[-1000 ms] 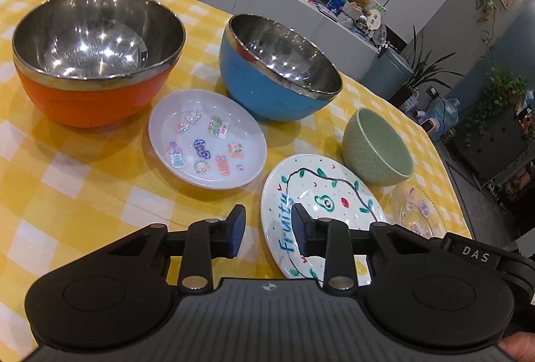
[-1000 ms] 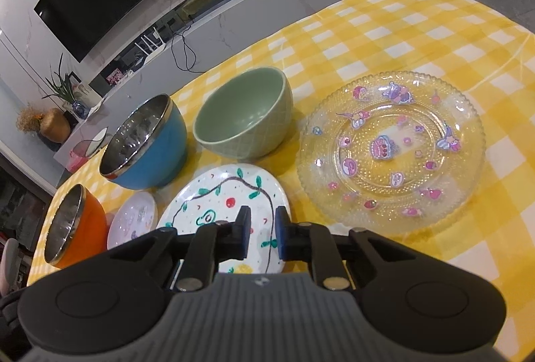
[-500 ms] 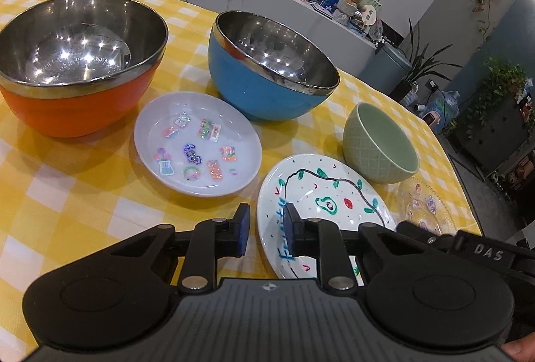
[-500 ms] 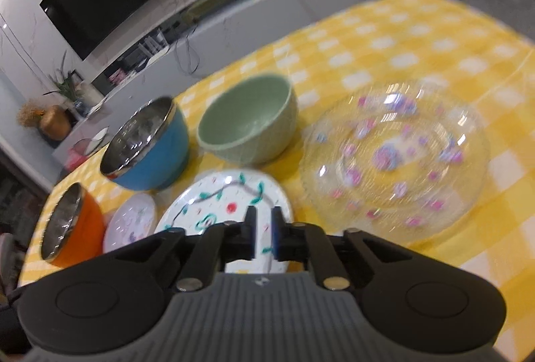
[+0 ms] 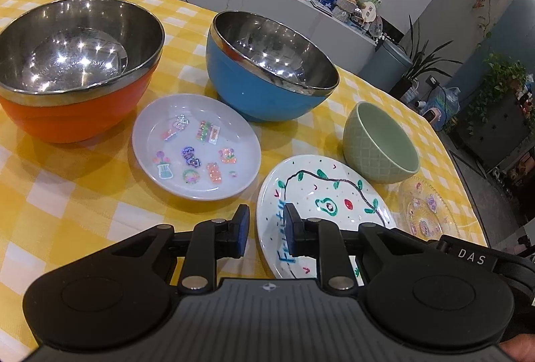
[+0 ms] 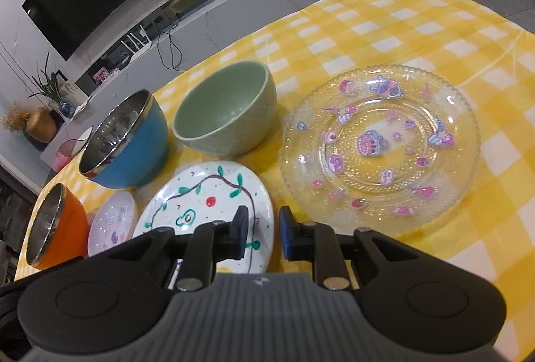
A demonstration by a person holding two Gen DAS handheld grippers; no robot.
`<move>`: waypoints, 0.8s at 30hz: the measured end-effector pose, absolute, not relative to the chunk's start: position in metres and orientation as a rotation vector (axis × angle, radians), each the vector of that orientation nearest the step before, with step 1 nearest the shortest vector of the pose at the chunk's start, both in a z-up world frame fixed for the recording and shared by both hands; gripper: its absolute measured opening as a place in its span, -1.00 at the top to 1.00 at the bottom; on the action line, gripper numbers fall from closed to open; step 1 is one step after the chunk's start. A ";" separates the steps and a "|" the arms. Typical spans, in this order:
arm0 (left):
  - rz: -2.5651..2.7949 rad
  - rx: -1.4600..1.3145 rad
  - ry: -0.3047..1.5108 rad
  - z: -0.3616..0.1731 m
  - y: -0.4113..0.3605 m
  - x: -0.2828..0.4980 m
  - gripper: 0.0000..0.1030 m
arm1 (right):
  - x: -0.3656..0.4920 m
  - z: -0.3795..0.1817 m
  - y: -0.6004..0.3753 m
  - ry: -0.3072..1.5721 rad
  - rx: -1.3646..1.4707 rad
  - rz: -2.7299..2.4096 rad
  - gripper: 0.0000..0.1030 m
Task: Organize plates and bowls
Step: 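Close both grippers on the rim of the 'Fruity' plate, then carry the 'Fruity' plate with both grippers onto the empty tablecloth area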
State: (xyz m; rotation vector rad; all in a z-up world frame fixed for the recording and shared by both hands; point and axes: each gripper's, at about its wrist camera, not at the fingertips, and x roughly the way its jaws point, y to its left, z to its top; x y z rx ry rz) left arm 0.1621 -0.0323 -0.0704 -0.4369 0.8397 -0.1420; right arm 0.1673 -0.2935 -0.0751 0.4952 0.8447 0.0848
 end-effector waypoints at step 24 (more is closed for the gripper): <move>-0.109 -0.426 0.800 -0.046 -0.022 0.135 0.74 | 0.147 -0.062 -0.291 0.847 0.558 0.154 0.86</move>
